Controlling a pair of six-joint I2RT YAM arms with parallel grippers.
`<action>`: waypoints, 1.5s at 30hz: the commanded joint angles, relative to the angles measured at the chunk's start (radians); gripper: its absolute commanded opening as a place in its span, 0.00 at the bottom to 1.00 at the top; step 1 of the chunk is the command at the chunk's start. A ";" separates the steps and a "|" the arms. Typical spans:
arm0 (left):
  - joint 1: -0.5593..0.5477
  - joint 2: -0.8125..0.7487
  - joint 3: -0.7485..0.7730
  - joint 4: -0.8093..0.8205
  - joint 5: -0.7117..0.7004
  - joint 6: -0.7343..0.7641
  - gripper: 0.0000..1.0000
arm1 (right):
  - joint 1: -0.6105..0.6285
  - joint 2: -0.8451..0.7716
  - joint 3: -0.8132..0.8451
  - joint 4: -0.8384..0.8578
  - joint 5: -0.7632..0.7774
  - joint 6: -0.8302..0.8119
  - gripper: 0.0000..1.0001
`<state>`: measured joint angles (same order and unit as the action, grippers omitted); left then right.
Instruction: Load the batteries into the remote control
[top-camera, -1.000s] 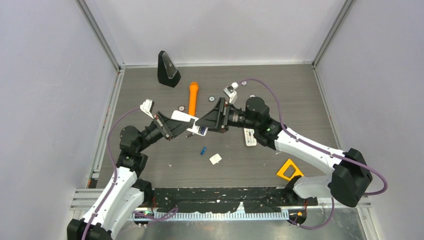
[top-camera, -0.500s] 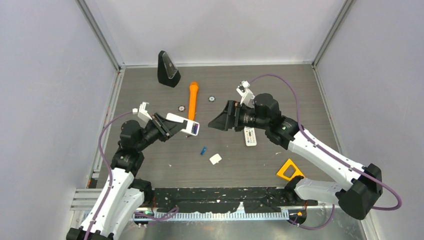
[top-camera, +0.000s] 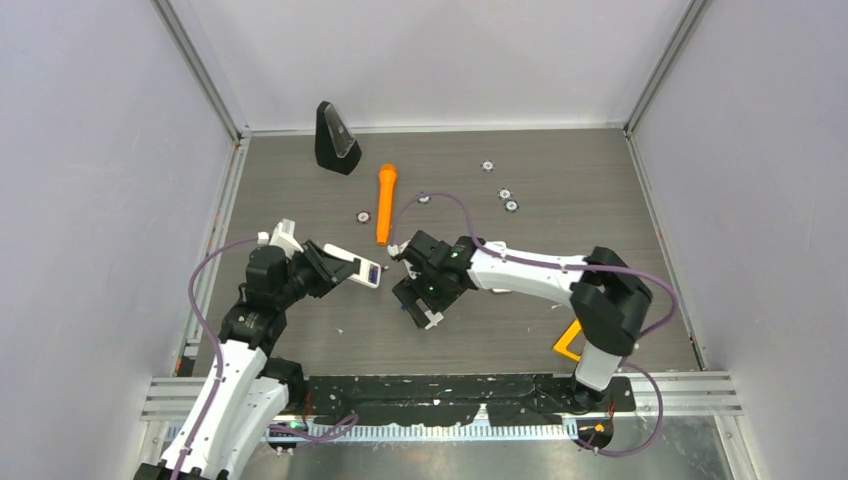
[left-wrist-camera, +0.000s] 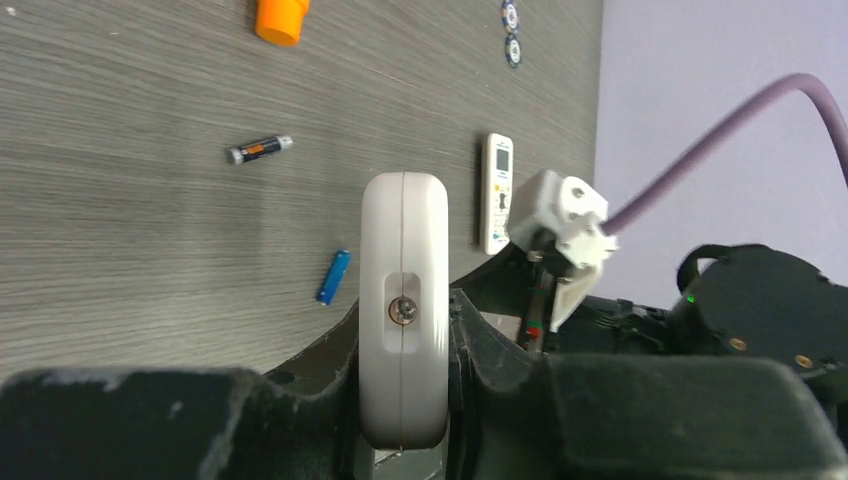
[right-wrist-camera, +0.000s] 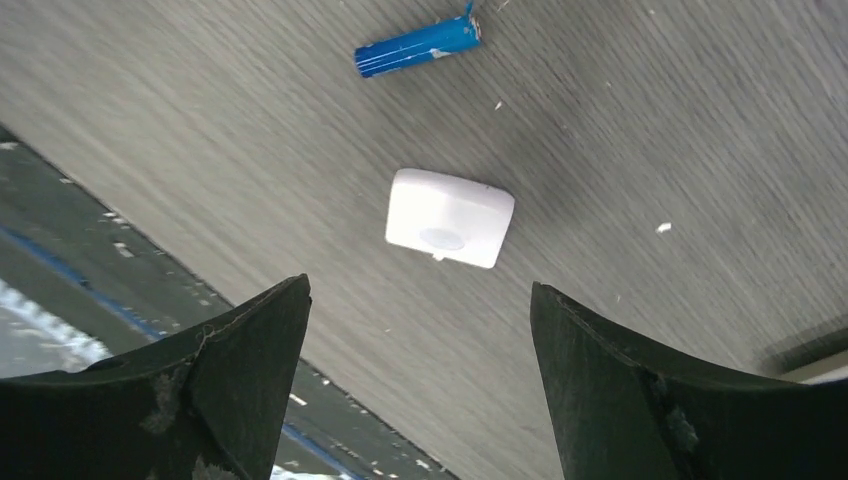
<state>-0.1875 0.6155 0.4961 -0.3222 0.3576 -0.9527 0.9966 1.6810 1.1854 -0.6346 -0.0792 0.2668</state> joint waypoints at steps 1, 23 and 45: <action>0.012 -0.017 0.033 -0.023 -0.046 0.055 0.00 | 0.009 0.098 0.133 -0.098 0.028 -0.185 0.87; 0.019 -0.002 0.018 -0.011 -0.032 0.065 0.00 | 0.016 0.231 0.075 -0.023 0.156 0.080 0.66; -0.030 -0.056 0.006 -0.001 -0.103 0.046 0.00 | -0.024 0.068 0.066 -0.363 0.386 1.385 0.28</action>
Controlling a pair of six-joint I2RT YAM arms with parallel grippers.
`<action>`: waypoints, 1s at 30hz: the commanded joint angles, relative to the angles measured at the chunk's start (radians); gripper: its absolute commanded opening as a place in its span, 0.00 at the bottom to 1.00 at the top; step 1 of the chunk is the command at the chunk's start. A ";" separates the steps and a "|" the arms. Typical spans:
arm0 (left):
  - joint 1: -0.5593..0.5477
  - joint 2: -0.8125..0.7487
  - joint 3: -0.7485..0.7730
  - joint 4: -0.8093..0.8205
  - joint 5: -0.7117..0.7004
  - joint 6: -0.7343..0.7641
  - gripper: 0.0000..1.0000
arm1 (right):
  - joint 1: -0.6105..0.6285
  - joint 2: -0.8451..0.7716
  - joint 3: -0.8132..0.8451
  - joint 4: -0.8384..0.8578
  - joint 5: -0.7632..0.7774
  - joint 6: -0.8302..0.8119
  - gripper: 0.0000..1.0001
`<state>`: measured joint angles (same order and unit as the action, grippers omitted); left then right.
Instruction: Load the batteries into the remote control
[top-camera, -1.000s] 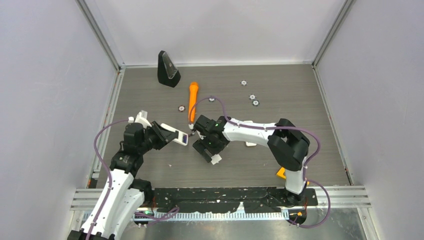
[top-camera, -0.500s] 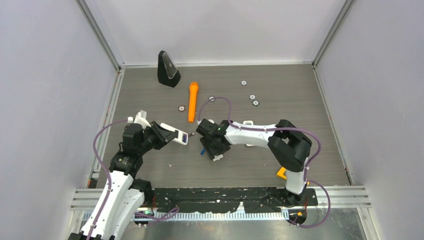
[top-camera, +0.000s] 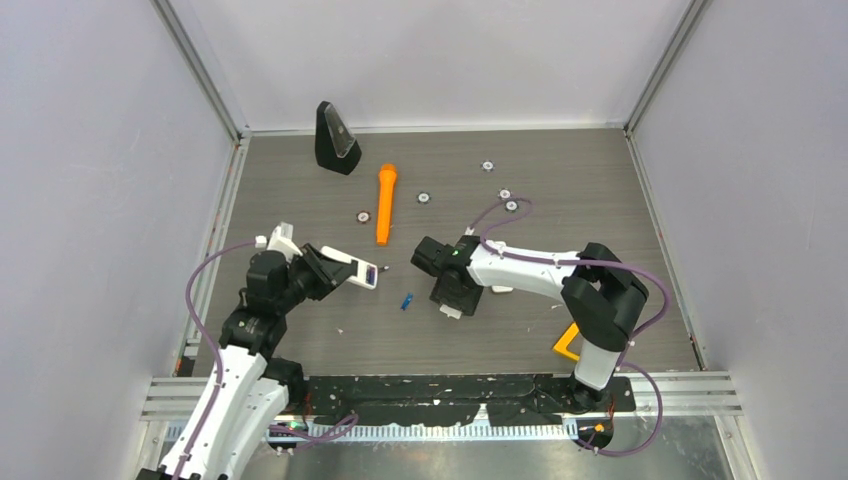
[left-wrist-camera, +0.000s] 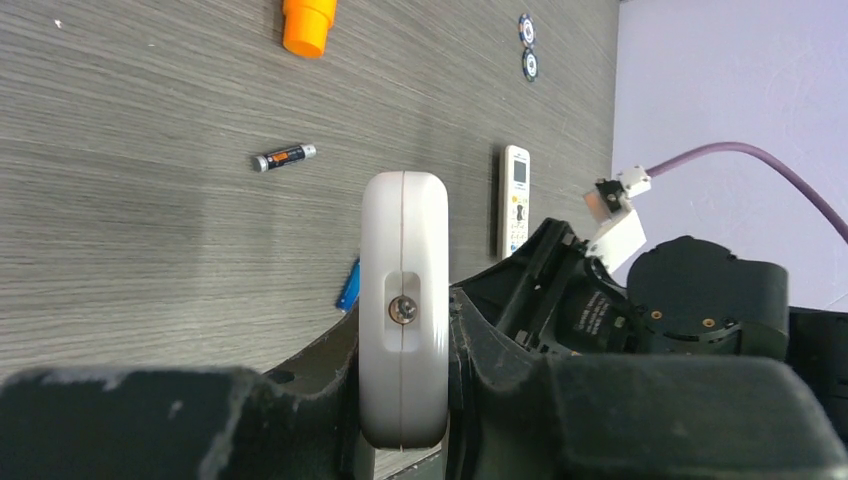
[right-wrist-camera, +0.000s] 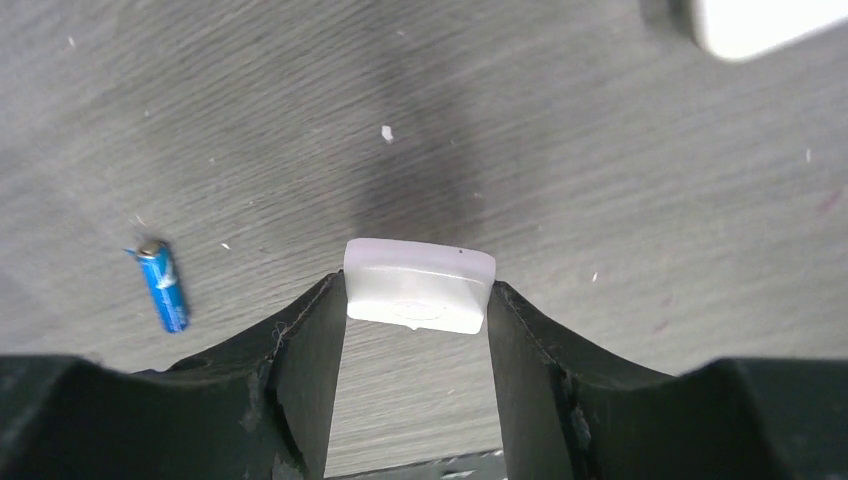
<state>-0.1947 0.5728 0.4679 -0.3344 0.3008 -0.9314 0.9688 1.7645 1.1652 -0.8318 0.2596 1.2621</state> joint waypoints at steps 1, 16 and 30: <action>-0.029 -0.014 0.035 0.007 -0.063 0.026 0.00 | 0.005 -0.010 0.098 -0.188 0.027 0.462 0.28; -0.111 -0.046 0.226 -0.272 -0.398 0.228 0.00 | 0.044 0.038 0.030 -0.097 -0.028 0.847 0.42; -0.141 -0.069 0.258 -0.302 -0.479 0.302 0.00 | 0.073 -0.064 0.041 -0.130 0.123 0.687 0.87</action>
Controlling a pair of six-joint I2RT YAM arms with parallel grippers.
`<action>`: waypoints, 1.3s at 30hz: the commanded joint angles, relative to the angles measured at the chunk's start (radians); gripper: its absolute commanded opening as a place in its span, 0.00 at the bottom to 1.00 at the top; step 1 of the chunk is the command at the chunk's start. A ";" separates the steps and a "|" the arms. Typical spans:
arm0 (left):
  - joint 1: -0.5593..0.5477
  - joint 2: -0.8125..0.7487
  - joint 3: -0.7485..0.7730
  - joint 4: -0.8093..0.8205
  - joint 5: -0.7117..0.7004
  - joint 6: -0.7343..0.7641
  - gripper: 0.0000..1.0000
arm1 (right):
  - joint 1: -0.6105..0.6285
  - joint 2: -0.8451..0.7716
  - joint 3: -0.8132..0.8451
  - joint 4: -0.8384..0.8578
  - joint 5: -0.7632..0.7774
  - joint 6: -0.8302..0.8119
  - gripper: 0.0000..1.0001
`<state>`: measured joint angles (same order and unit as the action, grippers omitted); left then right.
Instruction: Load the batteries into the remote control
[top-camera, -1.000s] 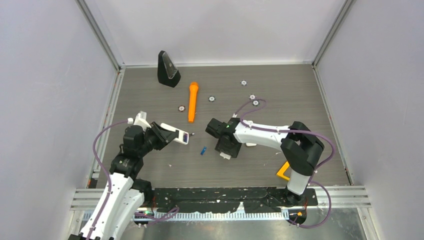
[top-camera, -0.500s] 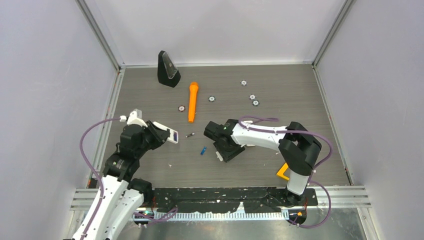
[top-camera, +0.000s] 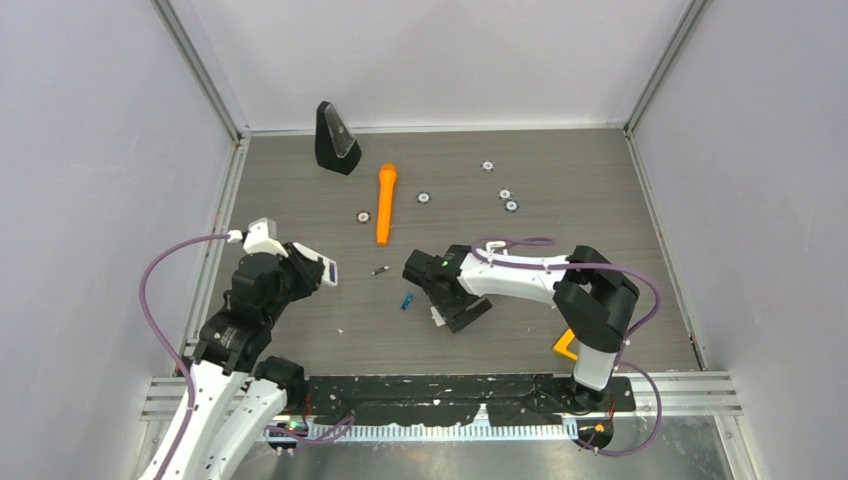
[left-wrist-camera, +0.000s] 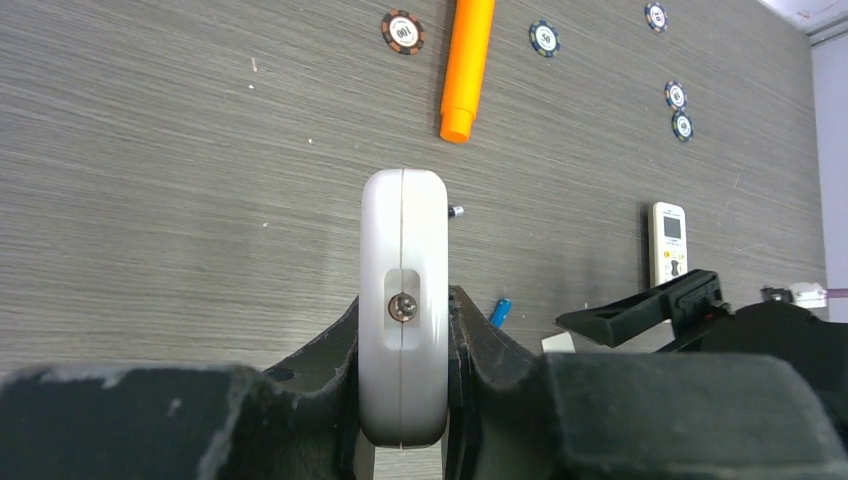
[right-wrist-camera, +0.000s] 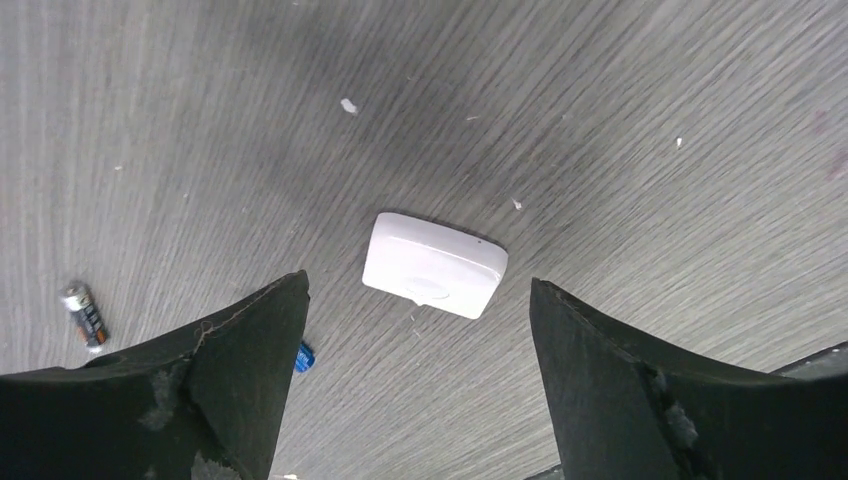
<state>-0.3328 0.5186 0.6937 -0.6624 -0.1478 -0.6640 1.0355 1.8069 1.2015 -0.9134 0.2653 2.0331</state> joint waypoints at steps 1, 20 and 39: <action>-0.003 -0.016 0.033 0.033 -0.024 0.039 0.00 | 0.001 -0.124 -0.008 -0.048 0.151 -0.110 0.88; 0.044 0.038 0.002 0.171 0.242 -0.112 0.00 | -0.169 -0.292 -0.175 0.392 -0.329 -2.193 0.79; 0.245 0.167 -0.086 0.324 0.509 -0.207 0.00 | -0.097 -0.251 -0.266 0.550 -0.514 -2.703 0.90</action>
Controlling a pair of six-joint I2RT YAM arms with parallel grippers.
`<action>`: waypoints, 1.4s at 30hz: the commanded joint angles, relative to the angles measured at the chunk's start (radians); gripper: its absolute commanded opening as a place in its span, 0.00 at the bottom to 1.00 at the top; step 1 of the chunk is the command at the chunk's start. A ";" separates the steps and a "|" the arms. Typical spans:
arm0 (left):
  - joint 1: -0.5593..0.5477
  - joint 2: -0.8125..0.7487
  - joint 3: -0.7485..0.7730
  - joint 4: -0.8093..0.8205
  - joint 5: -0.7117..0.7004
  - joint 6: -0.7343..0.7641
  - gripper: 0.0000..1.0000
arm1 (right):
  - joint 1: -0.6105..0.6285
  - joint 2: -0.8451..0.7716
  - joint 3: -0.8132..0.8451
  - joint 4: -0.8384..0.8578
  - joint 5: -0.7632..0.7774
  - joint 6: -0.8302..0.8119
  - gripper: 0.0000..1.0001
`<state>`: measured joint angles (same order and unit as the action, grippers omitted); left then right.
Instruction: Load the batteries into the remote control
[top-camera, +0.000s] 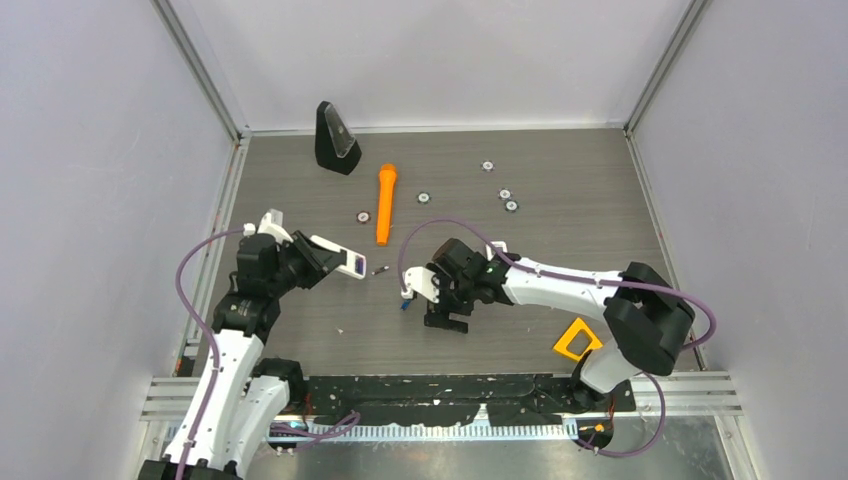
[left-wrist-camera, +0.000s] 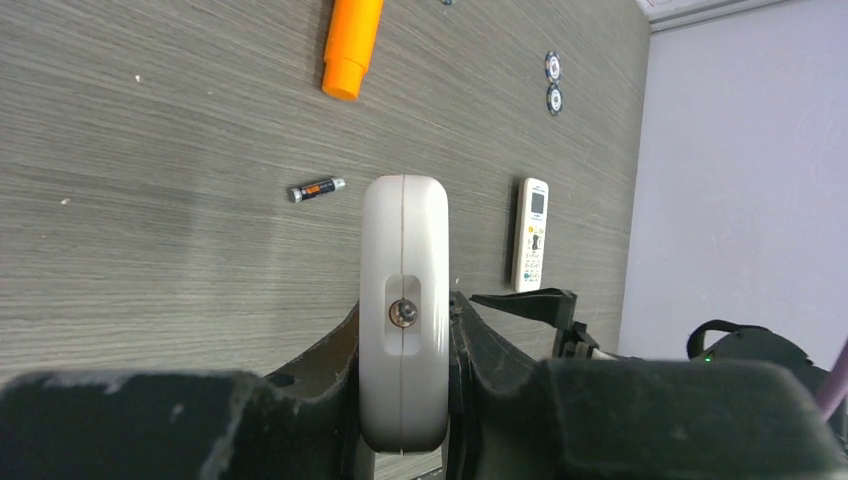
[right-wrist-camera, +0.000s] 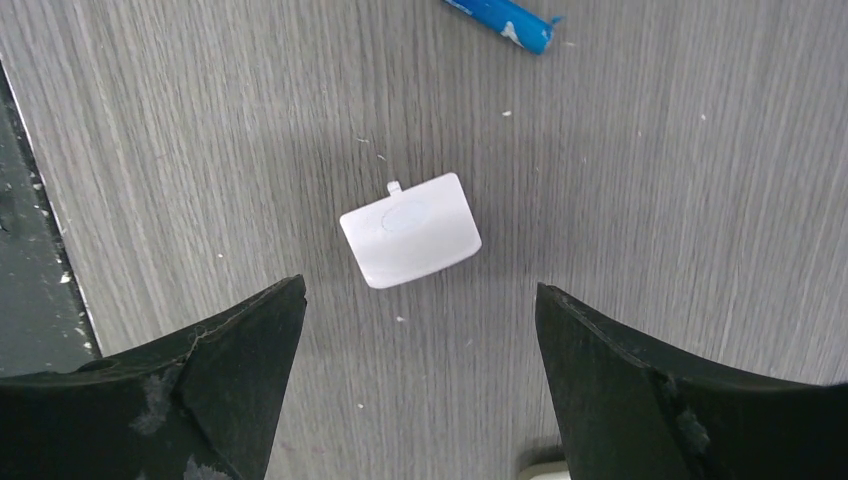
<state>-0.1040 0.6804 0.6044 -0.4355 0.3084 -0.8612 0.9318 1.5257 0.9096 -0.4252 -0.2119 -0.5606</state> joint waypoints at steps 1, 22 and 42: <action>0.018 0.012 0.001 0.102 0.056 -0.010 0.00 | 0.007 0.050 0.038 0.062 -0.038 -0.114 0.90; 0.032 0.080 -0.001 0.128 0.051 0.019 0.00 | 0.007 0.168 0.108 -0.047 -0.034 -0.203 0.80; 0.033 0.055 -0.023 0.124 0.052 0.019 0.00 | 0.021 0.166 0.053 -0.007 0.037 -0.215 0.44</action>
<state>-0.0769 0.7609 0.5858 -0.3630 0.3500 -0.8562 0.9493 1.7077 1.0042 -0.4713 -0.2443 -0.7631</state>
